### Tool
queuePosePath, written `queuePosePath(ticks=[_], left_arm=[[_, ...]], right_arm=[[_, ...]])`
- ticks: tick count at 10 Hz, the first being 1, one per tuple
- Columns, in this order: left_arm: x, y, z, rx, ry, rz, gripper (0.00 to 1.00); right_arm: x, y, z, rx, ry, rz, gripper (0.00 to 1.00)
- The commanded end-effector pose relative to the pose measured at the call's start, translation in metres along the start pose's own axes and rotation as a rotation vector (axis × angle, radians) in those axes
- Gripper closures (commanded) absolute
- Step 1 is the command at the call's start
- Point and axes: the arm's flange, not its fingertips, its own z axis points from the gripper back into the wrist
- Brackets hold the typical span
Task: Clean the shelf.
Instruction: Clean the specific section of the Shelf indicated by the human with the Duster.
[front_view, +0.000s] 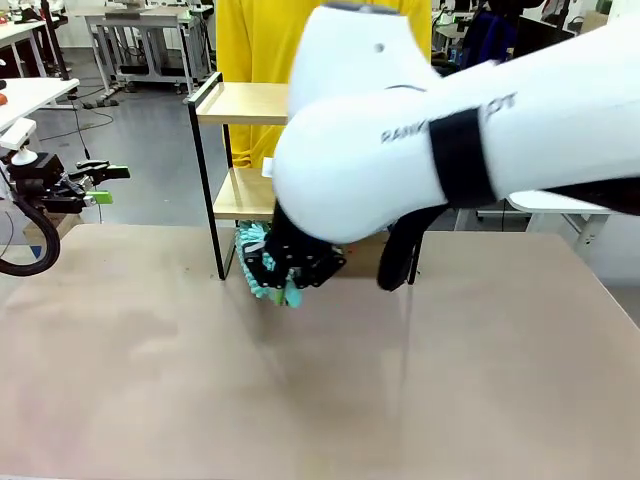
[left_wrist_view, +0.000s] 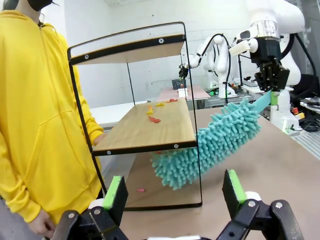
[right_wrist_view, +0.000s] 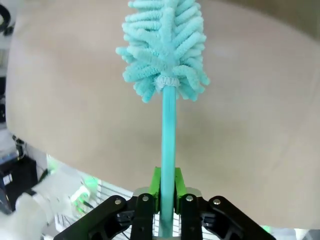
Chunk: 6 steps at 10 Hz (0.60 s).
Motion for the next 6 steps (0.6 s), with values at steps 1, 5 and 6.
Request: queuePosePath(ticks=[1, 5, 6], left_arm=[[0.002, -0.001, -0.001, -0.006, -0.008, -0.015, 0.0], [0.002, -0.001, -0.001, -0.006, -0.008, -0.015, 0.0], [0.002, -0.001, -0.001, -0.006, -0.008, -0.015, 0.0]], right_arm=[[0.018, 0.036, -0.025, -0.041, -0.078, -0.073, 0.87], [0.048, 0.063, -0.073, -0.07, -0.203, -0.137, 0.87], [0.054, 0.064, -0.081, -0.088, -0.245, -0.154, 0.87]])
